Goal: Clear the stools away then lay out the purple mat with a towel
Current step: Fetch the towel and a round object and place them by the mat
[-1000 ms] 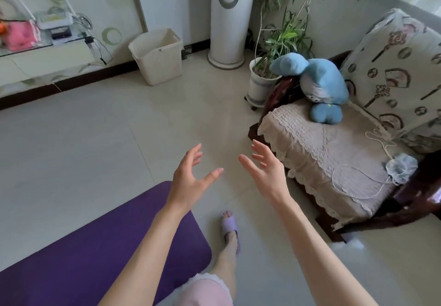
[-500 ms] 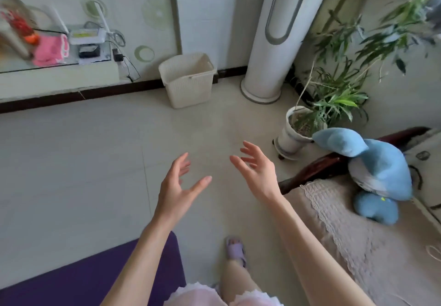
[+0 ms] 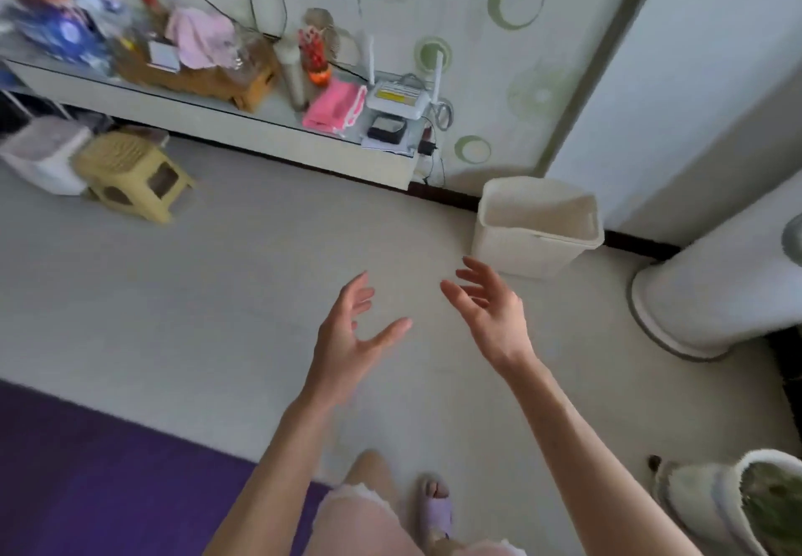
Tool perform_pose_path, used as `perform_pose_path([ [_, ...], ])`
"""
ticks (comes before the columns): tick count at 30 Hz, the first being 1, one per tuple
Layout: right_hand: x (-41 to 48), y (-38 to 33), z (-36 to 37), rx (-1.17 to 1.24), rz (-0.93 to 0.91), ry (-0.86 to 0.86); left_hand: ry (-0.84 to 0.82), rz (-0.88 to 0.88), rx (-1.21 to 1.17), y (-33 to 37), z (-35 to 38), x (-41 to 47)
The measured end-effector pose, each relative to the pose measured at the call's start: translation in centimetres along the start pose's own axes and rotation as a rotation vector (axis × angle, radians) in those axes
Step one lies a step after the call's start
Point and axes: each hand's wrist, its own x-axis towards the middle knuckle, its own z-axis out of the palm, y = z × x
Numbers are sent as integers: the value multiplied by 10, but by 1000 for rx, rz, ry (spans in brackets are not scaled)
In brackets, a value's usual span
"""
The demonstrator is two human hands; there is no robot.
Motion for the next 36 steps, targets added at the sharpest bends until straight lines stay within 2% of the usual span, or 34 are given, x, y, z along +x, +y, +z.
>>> perform_pose_path([
  [3, 71, -23, 40, -9, -30, -81, 97, -44, -32, -1, -27, 60],
  [7, 164, -51, 96, -9, -73, -136, 141, -67, -51, -8, -69, 150],
  [12, 281, -88, 175, 28, -23, -108, 99, -94, -38, -16, -139, 278],
  [15, 311, -103, 199, 27, -13, -119, 109, -86, 2, -12, -165, 318],
  [16, 381, -114, 237, 49, 45, -75, 78, -112, -8, -22, -195, 397],
  [17, 394, -120, 244, 53, 70, -57, 58, -126, 15, -17, -201, 414],
  [20, 415, -129, 254, 97, 51, -54, 51, -90, 1, -11, -207, 444],
  [25, 513, -127, 297, 106, 119, 0, 5, -139, 16, -25, -225, 568],
  [31, 595, -103, 334, 91, 213, 16, -34, -199, 57, -51, -218, 662],
  [32, 630, -91, 345, 108, 262, 50, -51, -226, 70, -66, -213, 704],
  [36, 673, -66, 361, 156, 344, 116, -74, -265, 91, -86, -198, 758],
])
